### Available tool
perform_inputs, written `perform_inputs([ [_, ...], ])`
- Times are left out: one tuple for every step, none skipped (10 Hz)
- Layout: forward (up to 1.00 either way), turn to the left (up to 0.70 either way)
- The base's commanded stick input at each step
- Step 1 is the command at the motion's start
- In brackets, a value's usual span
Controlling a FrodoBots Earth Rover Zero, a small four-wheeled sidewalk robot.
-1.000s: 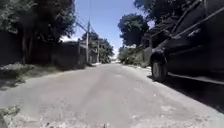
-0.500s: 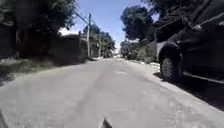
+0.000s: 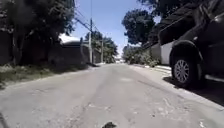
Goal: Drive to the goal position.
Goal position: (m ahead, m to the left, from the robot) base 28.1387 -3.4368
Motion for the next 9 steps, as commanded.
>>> perform_inputs([
  [1.0,-0.26],
  [1.0,-0.4],
  [1.0,-0.4],
  [1.0,-0.4],
  [1.0,-0.34],
  [1.0,-0.03],
  [1.0,0.0],
  [1.0,0.0],
  [1.0,0.0],
])
